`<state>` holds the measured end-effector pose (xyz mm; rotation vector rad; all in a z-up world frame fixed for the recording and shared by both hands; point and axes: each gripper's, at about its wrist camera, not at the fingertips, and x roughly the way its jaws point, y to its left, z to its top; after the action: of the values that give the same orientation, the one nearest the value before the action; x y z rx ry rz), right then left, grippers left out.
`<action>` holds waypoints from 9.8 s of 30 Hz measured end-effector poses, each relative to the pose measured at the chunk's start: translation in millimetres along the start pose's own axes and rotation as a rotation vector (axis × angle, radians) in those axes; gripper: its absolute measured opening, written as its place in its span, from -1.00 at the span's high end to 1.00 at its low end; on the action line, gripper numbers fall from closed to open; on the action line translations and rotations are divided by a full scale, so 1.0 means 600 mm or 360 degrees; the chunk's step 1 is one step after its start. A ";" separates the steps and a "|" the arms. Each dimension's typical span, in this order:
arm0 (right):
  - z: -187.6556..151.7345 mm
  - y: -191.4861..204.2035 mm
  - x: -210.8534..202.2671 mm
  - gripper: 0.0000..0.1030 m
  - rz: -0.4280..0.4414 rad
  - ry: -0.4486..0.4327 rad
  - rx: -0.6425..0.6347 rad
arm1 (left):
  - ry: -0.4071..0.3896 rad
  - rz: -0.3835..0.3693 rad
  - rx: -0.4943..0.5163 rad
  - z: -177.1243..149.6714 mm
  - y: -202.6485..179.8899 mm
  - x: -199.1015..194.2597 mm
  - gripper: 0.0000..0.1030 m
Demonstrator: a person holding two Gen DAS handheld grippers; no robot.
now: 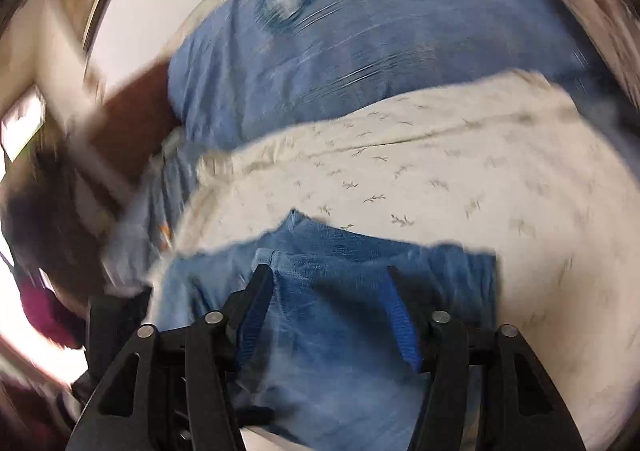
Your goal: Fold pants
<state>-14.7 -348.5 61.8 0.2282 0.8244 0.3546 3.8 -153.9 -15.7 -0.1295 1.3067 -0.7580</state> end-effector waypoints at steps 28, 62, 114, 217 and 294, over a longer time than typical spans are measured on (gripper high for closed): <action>-0.147 -0.055 -0.110 -0.05 0.0255 -0.0018 0.0646 | -0.0182 -0.0098 -0.0185 0.039 0.122 -0.114 -0.06; -0.220 -0.070 -0.161 -0.10 0.0367 -0.0231 0.0833 | -0.0112 -0.0152 -0.0028 0.061 0.092 -0.099 -0.07; -0.011 0.032 0.176 0.96 -0.0068 0.0491 -0.0599 | 0.0076 -0.0144 -0.0124 -0.004 0.029 0.016 0.29; -0.161 0.400 0.099 0.58 -0.0053 -0.0239 -0.0640 | -0.0445 -0.0196 -0.0501 -0.001 0.310 -0.325 0.58; -0.290 -0.143 -0.046 0.44 0.0165 -0.0417 0.1167 | 0.0104 0.0382 0.0961 0.171 -0.148 0.069 -0.17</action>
<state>-143.6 -427.4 -63.0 0.9830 0.6553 0.1003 60.4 -277.5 24.2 0.5303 1.0795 -0.9207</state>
